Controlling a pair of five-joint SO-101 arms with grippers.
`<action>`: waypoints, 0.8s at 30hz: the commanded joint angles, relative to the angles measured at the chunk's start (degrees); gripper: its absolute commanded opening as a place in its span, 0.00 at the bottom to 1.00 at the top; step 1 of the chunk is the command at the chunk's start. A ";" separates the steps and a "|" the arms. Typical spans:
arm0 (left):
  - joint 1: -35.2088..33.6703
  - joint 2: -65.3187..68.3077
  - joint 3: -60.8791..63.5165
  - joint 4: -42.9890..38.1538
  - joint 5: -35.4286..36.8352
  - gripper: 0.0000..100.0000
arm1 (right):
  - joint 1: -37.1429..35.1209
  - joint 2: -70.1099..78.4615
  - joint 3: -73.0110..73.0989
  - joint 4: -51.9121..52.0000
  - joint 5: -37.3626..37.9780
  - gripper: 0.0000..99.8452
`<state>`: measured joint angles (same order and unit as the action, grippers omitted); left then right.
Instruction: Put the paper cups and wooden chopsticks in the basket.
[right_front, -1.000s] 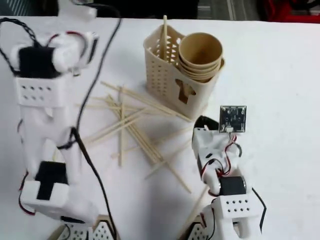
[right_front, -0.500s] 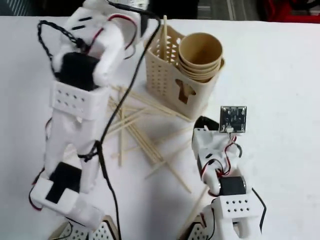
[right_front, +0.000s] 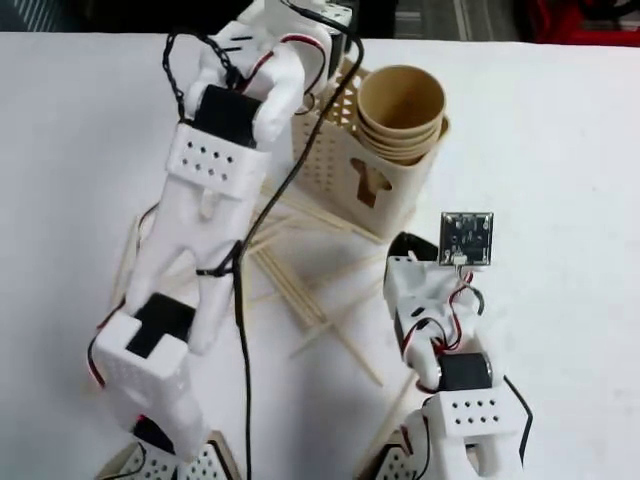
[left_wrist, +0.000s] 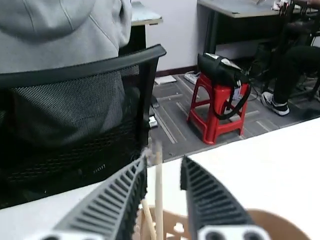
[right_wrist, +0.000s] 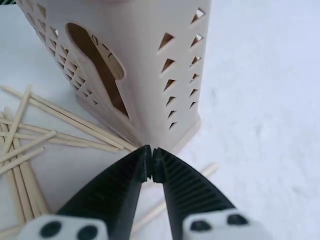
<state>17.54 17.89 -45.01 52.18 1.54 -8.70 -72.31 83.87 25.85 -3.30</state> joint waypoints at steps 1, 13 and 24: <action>0.13 -2.95 -2.46 4.04 0.44 0.15 | 0.66 -1.54 -0.53 -1.19 -0.53 0.02; -1.63 -14.73 -1.93 33.58 -20.84 0.15 | 0.66 -1.54 -0.44 -1.19 -0.53 0.02; -11.21 -15.34 -1.23 50.20 -28.75 0.25 | 0.66 -1.54 -0.44 -1.19 -0.53 0.02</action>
<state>8.92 5.23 -45.01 100.44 -26.51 -8.70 -72.31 83.87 25.85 -3.30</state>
